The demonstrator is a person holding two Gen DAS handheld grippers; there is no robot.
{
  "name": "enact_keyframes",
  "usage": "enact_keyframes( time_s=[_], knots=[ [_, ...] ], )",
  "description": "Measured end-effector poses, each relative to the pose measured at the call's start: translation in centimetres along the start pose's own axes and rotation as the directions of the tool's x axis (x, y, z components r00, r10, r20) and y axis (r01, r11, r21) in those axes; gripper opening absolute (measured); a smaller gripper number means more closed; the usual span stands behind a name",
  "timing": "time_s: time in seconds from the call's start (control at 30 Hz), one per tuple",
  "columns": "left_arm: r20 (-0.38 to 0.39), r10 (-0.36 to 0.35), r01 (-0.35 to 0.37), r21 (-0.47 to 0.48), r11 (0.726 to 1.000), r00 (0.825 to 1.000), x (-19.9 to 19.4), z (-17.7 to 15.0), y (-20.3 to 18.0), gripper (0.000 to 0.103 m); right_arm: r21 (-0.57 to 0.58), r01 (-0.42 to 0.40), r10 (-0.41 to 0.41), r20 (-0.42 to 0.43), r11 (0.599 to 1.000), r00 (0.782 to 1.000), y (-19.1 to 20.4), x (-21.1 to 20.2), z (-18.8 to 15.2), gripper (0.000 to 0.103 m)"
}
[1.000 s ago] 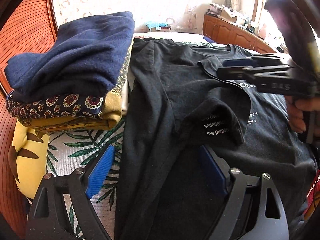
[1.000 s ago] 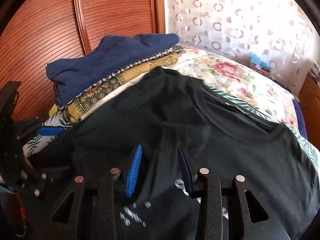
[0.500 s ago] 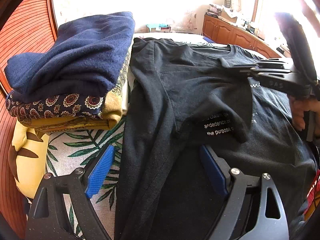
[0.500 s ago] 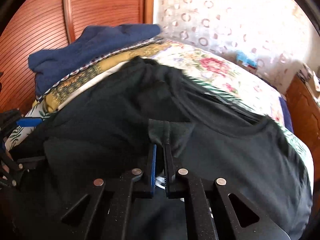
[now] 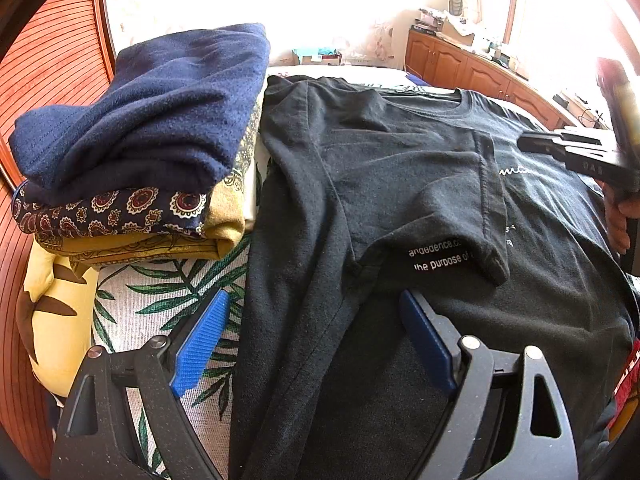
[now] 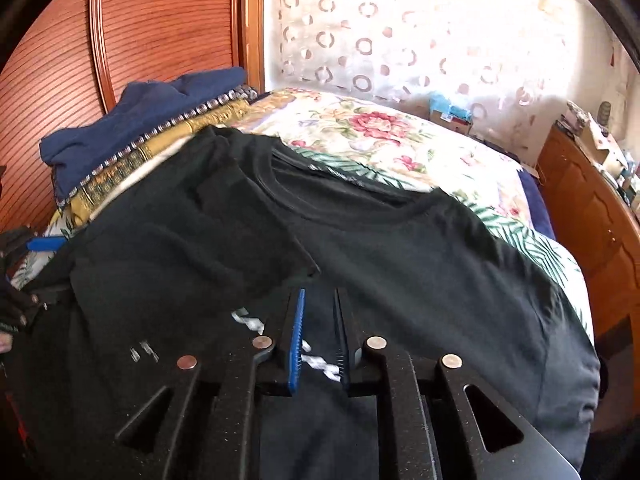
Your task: Fold small clothes
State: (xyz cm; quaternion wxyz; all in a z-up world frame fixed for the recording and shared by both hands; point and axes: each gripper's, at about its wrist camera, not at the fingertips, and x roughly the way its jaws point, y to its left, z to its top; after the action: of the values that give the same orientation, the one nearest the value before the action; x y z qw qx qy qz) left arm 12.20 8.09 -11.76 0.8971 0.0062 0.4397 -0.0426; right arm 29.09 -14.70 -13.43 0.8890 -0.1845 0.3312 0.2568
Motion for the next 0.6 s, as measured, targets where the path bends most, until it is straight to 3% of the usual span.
enact_keyframes(
  time_s=[0.2, 0.33, 0.4, 0.53, 0.6],
  knots=[
    [0.0, 0.0, 0.0, 0.0, 1.0, 1.0, 0.0, 0.0, 0.0, 0.087, 0.022, -0.001, 0.003, -0.072, 1.0, 0.997, -1.4, 0.9, -1.4, 0.018],
    [0.0, 0.0, 0.0, 0.0, 1.0, 1.0, 0.0, 0.0, 0.0, 0.087, 0.033, -0.013, 0.015, -0.059, 0.999, 0.998, -1.7, 0.6, -1.4, 0.022],
    [0.0, 0.0, 0.0, 0.0, 1.0, 1.0, -0.1, 0.0, 0.0, 0.087, 0.024, -0.015, 0.016, -0.05, 1.0, 0.999, -1.5, 0.5, -1.6, 0.031],
    [0.001, 0.0, 0.0, 0.0, 1.0, 1.0, 0.0, 0.0, 0.0, 0.087, 0.034, -0.004, 0.006, -0.036, 0.999, 0.999, -2.0, 0.5, -1.9, 0.039],
    [0.001, 0.0, 0.0, 0.0, 1.0, 1.0, 0.0, 0.0, 0.0, 0.087, 0.043, -0.028, 0.03, -0.037, 0.999, 0.999, -2.2, 0.5, -2.0, 0.055]
  ],
)
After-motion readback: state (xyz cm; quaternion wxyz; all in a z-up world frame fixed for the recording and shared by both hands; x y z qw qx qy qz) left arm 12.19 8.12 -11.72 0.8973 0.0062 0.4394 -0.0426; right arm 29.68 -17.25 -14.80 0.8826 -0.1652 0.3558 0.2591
